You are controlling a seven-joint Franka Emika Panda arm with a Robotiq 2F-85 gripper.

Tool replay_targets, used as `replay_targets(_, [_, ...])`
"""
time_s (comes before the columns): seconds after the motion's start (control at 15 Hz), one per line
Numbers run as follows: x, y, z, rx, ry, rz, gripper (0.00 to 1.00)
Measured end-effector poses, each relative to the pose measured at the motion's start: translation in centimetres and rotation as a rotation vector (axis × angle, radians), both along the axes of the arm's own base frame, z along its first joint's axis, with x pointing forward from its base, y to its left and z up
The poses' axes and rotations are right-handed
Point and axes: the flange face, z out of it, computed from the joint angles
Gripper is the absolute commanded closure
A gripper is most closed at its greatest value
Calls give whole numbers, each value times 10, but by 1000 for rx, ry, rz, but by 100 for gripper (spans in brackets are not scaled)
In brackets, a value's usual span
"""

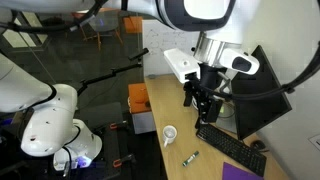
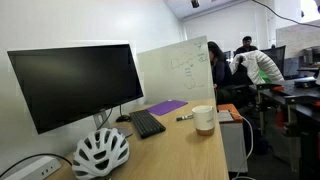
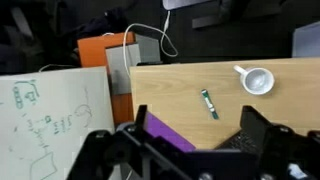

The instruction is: Pick the marker and put it in the cup

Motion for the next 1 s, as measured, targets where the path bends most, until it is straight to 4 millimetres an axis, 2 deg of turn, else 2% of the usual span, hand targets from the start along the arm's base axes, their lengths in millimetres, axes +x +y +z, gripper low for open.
replay_targets(0.4, [1,0,0,0,-4,2,0])
replay_targets(0.53, [13,0,-7,-8,-56,36,0])
replay_targets(0.67, [33,-5,-39,7,-77,116,0])
replay_targets(1.0, [77,-40,-156,137,-7,334,0])
